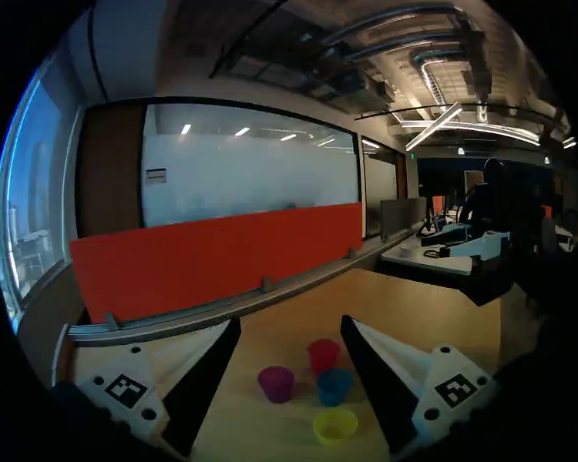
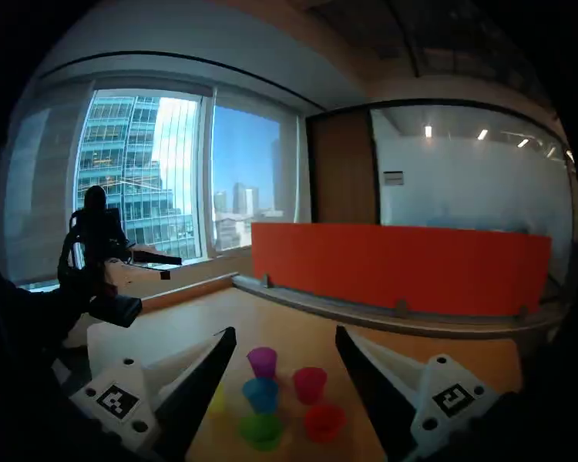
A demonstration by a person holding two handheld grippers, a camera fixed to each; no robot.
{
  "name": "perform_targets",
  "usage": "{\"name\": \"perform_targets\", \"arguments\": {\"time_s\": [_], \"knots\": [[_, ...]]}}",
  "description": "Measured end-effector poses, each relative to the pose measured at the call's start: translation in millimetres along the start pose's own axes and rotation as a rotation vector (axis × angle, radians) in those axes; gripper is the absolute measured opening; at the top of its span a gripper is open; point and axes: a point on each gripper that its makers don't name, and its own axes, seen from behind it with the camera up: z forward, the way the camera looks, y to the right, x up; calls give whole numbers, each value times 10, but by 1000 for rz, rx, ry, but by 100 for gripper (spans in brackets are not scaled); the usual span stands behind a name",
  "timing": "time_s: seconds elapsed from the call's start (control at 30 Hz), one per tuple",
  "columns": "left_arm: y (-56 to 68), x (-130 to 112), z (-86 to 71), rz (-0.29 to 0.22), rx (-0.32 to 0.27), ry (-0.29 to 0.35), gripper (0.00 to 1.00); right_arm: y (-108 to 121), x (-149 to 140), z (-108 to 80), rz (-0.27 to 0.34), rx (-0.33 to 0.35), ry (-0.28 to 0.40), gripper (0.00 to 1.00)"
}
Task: Pour water
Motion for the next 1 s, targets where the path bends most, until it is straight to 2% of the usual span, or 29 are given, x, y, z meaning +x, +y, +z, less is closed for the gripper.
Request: {"name": "perform_targets", "arguments": {"time_s": [0.17,0.27,0.57,1.0], "knots": [[125,-109,-6,12,-60,-48,97,-72,-106,-5,-28,30,-55,100],[173,-198,4,39,-82,-83,96,-89,-166,-2,-46,38,-89,100],[207,-404,46,105,-88,-143,96,-133,-297,-24,-101,56,-141,100],[282,-644,90,69,-131,-183,97,-146,-582,-17,-103,73,-205,100]]}}
